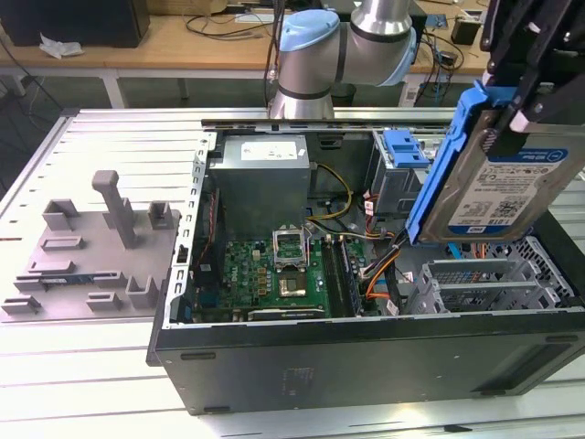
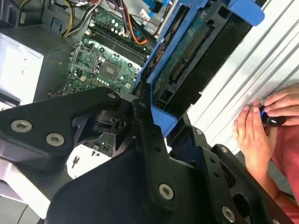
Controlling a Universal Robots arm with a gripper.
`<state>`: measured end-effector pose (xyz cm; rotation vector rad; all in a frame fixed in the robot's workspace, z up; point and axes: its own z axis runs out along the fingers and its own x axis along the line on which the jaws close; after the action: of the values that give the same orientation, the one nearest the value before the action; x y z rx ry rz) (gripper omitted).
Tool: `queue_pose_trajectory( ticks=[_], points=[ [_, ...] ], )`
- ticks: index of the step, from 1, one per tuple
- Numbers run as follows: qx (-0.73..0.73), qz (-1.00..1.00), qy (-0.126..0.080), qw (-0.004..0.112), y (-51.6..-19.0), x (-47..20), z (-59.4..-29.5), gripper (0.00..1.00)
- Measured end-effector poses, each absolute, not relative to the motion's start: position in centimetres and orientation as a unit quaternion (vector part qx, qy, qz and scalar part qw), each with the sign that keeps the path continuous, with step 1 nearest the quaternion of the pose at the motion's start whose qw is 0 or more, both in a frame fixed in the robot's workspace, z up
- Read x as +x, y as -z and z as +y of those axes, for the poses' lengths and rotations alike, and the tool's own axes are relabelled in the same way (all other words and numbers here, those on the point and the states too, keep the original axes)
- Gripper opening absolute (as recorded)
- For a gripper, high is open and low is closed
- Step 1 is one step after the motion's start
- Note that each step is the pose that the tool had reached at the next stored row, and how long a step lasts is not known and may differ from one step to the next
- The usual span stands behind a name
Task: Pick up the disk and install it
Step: 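Insert the disk into the insertion slot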
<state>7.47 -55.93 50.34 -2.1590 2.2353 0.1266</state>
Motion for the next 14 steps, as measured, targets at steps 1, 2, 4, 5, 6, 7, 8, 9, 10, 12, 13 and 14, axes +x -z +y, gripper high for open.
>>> queue_pose_trajectory(
  ticks=[1,2,4,5,6,7,8,9,10,12,13,14],
  points=[
    [-0.694,0.719,-0.041,0.016,-50.3,7.8,-56.0,0.36],
    [-0.694,0.719,-0.041,0.016,-50.3,8.0,-56.0,0.36],
    [-0.693,0.719,-0.041,0.016,-50.3,8.4,-56.1,0.36],
    [-0.693,0.719,-0.042,0.017,-50.3,8.6,-56.1,0.36],
    [-0.693,0.72,-0.042,0.017,-50.3,8.8,-56.1,0.36],
    [-0.693,0.72,-0.042,0.017,-50.3,9.0,-56.2,0.36],
    [-0.693,0.72,-0.042,0.017,-50.3,9.2,-56.2,0.36],
    [-0.693,0.72,-0.042,0.017,-50.3,9.4,-56.2,0.36],
    [-0.693,0.72,-0.042,0.017,-50.3,9.5,-56.2,0.36],
    [-0.692,0.72,-0.042,0.017,-50.3,9.9,-56.2,0.36],
    [-0.692,0.72,-0.042,0.017,-50.2,10.1,-56.3,0.36],
    [-0.692,0.72,-0.042,0.017,-50.2,10.1,-56.3,0.36]
  ],
)
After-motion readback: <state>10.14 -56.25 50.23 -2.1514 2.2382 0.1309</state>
